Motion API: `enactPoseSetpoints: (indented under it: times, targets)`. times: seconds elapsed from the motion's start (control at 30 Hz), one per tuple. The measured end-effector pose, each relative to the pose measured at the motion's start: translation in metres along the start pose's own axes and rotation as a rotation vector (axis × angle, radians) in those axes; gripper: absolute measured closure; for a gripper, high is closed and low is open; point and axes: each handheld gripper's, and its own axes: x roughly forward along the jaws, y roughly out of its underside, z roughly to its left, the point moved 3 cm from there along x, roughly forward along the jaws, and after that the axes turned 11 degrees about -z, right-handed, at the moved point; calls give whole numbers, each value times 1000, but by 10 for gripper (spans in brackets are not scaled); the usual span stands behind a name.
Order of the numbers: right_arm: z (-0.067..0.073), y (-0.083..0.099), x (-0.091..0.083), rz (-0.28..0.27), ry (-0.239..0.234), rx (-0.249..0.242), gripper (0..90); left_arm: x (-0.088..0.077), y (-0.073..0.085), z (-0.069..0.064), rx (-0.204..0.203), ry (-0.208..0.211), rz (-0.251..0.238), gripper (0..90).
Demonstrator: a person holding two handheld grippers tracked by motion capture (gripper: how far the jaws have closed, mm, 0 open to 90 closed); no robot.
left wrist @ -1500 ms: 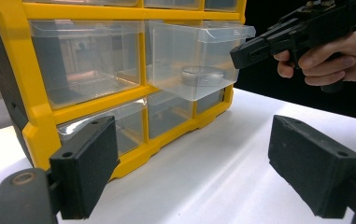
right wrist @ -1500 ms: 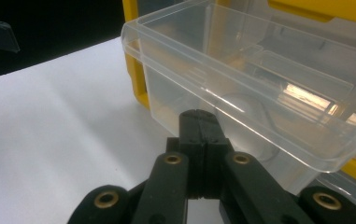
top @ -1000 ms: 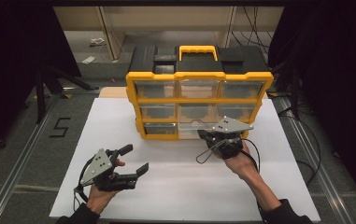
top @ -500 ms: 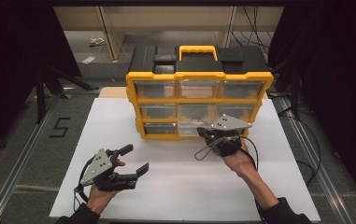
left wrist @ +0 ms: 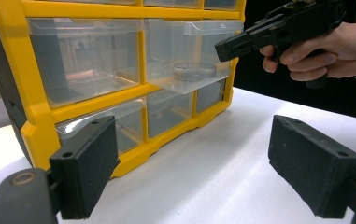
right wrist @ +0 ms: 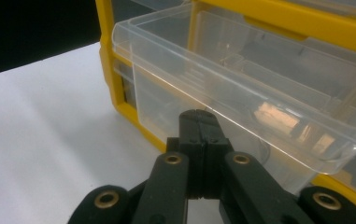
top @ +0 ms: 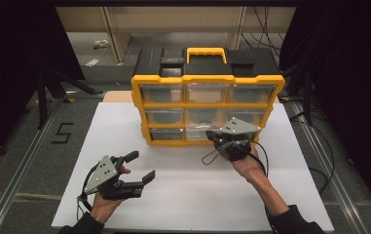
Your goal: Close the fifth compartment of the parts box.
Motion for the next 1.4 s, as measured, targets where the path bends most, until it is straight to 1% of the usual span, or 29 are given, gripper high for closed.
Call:
enactPoseSetpoints:
  times: [0.43,0.97,1.4]
  targets:
    - [-4,-3,5,-6,11,1,900,0,0,0,-1,-1,1,159]
    - [-5,-7,12,-15,19,-4,900,0,0,0,0,0,1,159]
    - [-7,-8,17,-11,29,-13,900,0,0,0,-1,-1,0,159]
